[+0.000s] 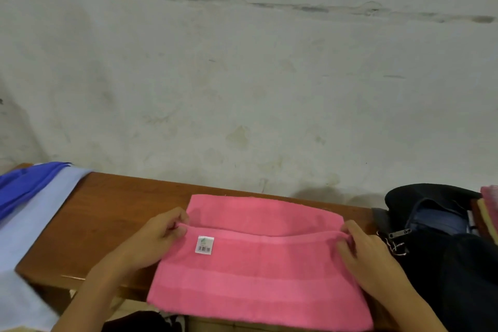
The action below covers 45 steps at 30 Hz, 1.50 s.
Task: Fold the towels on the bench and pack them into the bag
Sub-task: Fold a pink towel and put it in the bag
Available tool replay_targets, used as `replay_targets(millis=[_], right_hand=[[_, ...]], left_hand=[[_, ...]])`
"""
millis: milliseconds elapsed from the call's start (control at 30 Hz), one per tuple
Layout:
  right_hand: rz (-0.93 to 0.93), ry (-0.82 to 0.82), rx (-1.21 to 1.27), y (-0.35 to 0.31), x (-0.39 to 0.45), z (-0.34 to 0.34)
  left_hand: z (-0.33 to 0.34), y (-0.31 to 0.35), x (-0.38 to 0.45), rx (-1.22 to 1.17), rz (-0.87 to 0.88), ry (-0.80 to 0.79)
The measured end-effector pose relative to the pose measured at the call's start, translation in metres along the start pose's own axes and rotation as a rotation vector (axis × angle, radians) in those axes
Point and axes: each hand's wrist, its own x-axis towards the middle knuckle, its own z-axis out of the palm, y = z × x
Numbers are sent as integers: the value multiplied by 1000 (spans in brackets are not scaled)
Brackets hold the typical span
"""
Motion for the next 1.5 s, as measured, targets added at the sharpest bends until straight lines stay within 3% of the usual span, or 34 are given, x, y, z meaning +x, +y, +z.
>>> replay_targets(millis=[267,400,500,633,833,1500], right_hand=[[10,357,289,-7,19,-6],[120,334,242,-1,47,4],[178,228,131,3,60,14],[137,196,-5,3,65,27],[146,217,-11,8,69,31],[178,279,144,9,65,18]], left_hand=[[7,26,19,-211,138,288],[7,14,63,-117,186,271],[14,0,86,-20,115,314],[21,-4,89,125,82,435],[26,-8,94,333,103,500],[10,-6,81,319,66,424]])
